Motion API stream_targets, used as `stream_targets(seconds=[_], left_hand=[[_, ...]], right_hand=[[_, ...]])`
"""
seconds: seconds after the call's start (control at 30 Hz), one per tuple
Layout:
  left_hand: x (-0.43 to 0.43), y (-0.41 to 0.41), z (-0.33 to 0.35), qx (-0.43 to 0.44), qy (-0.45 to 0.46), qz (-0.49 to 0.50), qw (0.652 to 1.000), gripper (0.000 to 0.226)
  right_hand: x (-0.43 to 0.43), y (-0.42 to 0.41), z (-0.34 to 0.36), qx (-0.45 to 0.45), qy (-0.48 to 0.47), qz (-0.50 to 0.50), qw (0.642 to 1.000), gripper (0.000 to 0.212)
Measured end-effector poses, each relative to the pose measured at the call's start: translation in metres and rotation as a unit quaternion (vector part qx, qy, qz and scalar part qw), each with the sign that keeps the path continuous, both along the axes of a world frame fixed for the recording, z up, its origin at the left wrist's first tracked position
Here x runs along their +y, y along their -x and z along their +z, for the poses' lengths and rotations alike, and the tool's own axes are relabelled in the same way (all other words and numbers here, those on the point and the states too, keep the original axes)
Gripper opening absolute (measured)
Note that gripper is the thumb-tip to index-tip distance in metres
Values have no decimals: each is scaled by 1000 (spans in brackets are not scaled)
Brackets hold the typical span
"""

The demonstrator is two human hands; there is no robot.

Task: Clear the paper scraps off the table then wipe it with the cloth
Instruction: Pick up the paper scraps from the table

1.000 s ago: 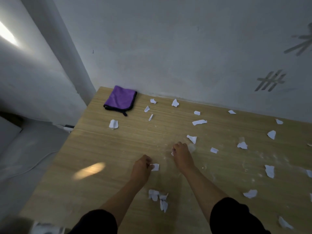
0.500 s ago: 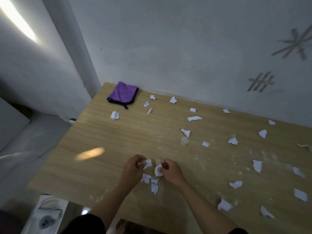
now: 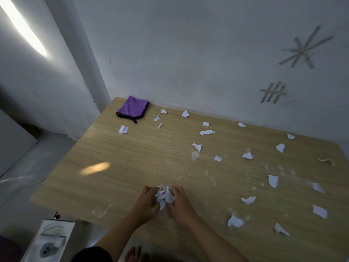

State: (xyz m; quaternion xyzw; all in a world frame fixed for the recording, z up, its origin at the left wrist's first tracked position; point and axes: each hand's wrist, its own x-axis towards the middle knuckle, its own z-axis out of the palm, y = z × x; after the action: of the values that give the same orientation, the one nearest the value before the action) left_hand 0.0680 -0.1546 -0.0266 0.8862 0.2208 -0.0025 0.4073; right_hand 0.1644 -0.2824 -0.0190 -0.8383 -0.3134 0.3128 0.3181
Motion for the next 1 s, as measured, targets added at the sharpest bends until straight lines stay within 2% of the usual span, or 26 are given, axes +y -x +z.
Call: stream_targets(seconds=[0.07,0.13,0.27,0.37,0.53,0.67,0.8,0.9,1.0], left_hand=[[-7,-8,2,11,-9,-12,1000,72],[-13,-15,6,15,-35,-5,999,73],[-18,-31,15,-20,-65,70,995,57],[-14,-52,19,-26,-115,65,991,35],[-7,-106,19,-49,-143,20,988,25],[-8,-159,25,-26,-131,-18,991,32],[-12,-208,29,-7,-145,-61,988,62],[-15,-236,26,19,-156,-101,982,65],[-13,-257,18,53,-172,-126,975,66]], right_hand=[[-6,-6,5,-4,12,20,1000,54],[-13,-15,7,-8,32,39,999,60],[-30,-46,14,-56,61,14,996,55],[-42,-77,16,-114,68,-39,990,44],[-50,-132,16,-177,88,-120,973,38],[-50,-169,15,-162,78,-182,967,46],[-47,-191,8,-94,70,-206,972,52],[-44,-197,-3,-142,87,-214,963,45],[-36,-202,-13,-175,54,-270,945,28]])
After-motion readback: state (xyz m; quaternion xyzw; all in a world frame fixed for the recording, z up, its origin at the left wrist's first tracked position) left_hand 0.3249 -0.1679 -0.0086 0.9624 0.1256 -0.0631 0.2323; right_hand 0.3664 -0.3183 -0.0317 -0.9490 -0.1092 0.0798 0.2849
